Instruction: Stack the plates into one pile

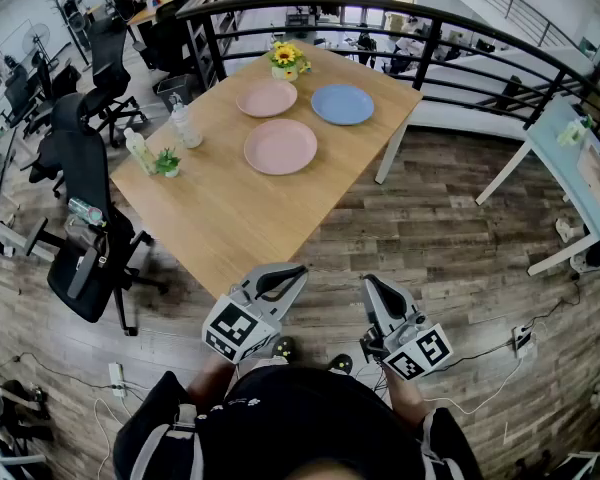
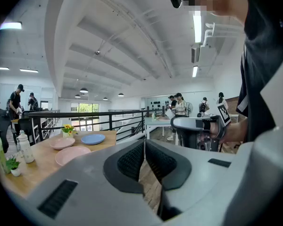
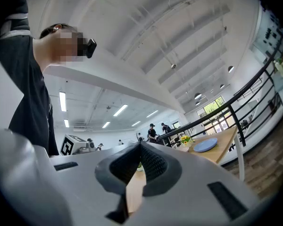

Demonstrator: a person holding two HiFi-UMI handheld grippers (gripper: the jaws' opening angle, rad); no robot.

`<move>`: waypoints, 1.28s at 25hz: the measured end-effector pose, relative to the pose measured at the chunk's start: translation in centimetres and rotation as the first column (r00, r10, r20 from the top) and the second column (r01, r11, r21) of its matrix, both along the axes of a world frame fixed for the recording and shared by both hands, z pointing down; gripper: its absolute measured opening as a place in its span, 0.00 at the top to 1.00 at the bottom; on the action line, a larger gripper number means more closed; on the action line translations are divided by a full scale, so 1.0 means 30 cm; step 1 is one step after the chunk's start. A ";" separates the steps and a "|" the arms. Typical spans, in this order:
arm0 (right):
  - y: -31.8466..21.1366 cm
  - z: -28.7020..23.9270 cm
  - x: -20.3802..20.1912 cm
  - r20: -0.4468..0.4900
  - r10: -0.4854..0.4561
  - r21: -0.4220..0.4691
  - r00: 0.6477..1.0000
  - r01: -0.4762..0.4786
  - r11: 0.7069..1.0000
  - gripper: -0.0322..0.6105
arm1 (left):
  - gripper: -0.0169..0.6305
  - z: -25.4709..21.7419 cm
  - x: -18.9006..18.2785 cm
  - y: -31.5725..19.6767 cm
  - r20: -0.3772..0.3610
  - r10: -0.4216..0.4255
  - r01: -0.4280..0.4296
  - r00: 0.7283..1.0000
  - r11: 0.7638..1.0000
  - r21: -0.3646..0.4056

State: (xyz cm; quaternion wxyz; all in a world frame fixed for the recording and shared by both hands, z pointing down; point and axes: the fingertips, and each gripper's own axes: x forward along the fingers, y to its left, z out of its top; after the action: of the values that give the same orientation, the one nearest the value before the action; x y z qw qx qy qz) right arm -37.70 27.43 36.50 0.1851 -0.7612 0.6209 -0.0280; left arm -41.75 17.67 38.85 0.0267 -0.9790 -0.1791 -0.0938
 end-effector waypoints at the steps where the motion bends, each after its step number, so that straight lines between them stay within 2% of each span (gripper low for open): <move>1: 0.011 0.001 0.004 0.002 0.002 0.000 1.000 -0.002 1.000 0.95 | 0.94 -0.001 0.005 0.011 0.000 0.002 -0.002 1.000 1.000 -0.003; 10: 0.092 0.017 0.023 0.024 0.001 0.012 1.000 -0.001 1.000 0.95 | 0.94 0.003 0.046 0.105 0.001 0.024 -0.024 1.000 1.000 -0.007; 14: 0.133 0.038 0.049 0.063 -0.006 0.013 0.998 0.005 1.000 0.95 | 0.94 -0.001 0.069 0.144 -0.001 0.024 -0.024 1.000 1.000 -0.001; 23: 0.240 0.022 0.109 0.068 -0.057 0.066 0.996 0.052 0.996 0.95 | 0.94 -0.011 0.130 0.241 -0.009 -0.017 0.017 1.000 1.000 0.005; 32: 0.365 0.042 0.174 0.093 -0.065 0.094 0.994 0.056 0.994 0.95 | 0.94 0.008 0.173 0.361 -0.005 -0.041 0.041 0.999 0.999 0.013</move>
State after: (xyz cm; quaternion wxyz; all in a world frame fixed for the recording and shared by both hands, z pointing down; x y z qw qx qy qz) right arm -32.48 38.39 37.76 0.2482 -0.7307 0.6346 -0.0419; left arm -36.55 28.49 39.10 0.0317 -0.9824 -0.1584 -0.0933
